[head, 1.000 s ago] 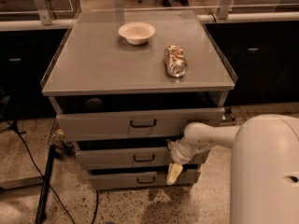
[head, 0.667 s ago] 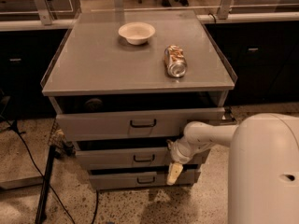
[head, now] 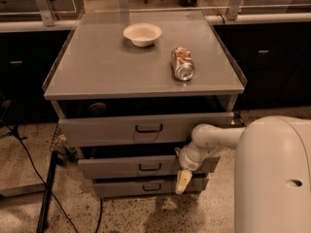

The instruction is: Open middle drawer

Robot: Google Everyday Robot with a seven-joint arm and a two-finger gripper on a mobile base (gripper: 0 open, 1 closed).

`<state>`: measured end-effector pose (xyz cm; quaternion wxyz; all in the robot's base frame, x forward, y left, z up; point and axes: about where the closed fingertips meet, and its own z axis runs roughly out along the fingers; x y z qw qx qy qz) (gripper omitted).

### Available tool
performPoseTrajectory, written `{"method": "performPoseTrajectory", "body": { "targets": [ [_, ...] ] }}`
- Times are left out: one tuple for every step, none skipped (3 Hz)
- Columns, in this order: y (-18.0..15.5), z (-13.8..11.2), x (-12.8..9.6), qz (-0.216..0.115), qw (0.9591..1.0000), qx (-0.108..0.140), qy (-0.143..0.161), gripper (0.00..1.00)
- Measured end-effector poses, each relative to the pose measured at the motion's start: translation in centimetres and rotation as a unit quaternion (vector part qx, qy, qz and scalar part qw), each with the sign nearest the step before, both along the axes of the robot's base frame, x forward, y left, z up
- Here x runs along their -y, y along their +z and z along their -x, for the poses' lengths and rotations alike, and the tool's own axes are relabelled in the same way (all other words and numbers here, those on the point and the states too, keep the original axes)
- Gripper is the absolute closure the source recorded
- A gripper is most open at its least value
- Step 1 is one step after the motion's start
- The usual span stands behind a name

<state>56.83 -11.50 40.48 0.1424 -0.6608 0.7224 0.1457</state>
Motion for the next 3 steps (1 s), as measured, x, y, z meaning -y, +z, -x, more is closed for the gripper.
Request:
{"method": "performPoseTrajectory", "body": {
  "targets": [
    [0.2,0.0,0.0,0.000,1.0000,0.000,0.000,0.00],
    [0.4,1.1,0.7,0.006,0.9995,-0.030,-0.002,0.00],
    [0.6,1.1,0.7,0.006,0.9995,-0.030,-0.002,0.00]
  ]
}}
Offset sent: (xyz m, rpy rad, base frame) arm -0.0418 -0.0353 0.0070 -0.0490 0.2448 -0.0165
